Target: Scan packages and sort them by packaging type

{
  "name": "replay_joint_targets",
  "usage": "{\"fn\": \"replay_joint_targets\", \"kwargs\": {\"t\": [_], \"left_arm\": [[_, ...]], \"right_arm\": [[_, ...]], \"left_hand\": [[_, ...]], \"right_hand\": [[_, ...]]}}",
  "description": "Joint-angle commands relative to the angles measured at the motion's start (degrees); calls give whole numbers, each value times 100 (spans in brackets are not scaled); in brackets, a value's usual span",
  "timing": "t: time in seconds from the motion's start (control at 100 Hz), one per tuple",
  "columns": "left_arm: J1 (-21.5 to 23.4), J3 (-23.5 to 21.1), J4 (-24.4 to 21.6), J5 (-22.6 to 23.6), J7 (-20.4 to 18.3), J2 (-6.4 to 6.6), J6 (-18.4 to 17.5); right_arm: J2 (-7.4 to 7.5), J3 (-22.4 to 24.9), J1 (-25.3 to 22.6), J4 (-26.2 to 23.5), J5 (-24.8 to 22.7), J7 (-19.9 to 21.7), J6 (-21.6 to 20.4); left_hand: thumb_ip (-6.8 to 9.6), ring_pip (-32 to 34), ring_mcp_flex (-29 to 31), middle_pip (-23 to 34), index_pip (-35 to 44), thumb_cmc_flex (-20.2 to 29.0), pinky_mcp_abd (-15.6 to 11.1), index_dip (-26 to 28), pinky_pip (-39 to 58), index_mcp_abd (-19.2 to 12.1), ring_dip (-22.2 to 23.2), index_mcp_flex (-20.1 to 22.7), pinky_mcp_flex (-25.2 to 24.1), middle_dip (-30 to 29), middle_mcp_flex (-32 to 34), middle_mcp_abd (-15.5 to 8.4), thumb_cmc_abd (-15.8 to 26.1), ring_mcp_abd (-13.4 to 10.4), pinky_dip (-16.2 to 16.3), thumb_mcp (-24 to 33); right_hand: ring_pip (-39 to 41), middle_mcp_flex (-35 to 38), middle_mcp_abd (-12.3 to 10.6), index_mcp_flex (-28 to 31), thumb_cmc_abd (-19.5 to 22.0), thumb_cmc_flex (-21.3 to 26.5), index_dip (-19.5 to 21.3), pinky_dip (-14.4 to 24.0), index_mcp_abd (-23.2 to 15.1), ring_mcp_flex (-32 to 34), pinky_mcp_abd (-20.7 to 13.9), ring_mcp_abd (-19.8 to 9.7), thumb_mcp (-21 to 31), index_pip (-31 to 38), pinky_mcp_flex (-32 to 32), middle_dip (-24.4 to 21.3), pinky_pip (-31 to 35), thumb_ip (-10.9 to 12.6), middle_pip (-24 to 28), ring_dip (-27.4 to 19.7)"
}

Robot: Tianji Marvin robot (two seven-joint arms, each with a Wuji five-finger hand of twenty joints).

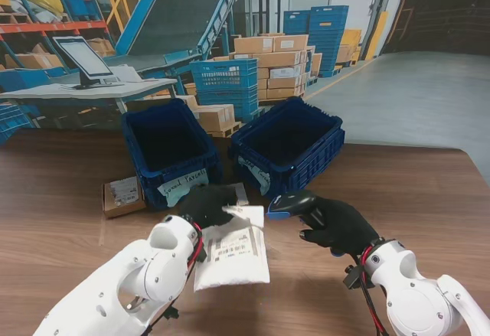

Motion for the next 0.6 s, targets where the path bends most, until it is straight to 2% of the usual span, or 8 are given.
{"fn": "replay_joint_targets", "kwargs": {"t": [0.0,0.29,0.39,0.59], "left_arm": [[-153,-76,-196,-6,-97,-31,118],[-691,-149,-331,-61,-70,-127,879],[-870,-93,-199,-96,72,-185,1015],[-1260,118,305,-379,583,-389,1166]], "right_arm": [[-57,-19,-39,-62,-10,42,33],[-70,-49,-43,-1,48,-17,20],[-78,-56,-48,10,65,-51,16],[-97,-80,-52,41,86,-143,26]], "left_hand": [[-61,133,215,173,190,348,215,-61,176,-184,68,121,-5,88,201,-38,-134,140,86,153],[-68,121,211,161,179,349,230,-62,190,-177,71,135,0,86,210,-33,-140,151,86,170],[-76,115,209,159,174,337,239,-61,200,-186,71,133,9,88,213,-39,-136,150,89,169],[-92,106,218,156,178,339,264,-59,224,-182,68,149,21,83,228,-33,-155,159,99,199]], "right_hand": [[325,120,79,48,70,382,51,77,-412,346,-3,-404,324,0,40,106,52,-25,60,238],[325,122,77,48,66,392,51,77,-412,347,1,-402,328,0,53,110,58,-22,57,236],[320,124,80,48,68,390,51,77,-412,349,6,-397,326,0,48,113,57,-23,57,235],[318,119,82,47,67,388,50,78,-409,354,8,-405,328,-1,48,115,60,-22,54,235]]}}
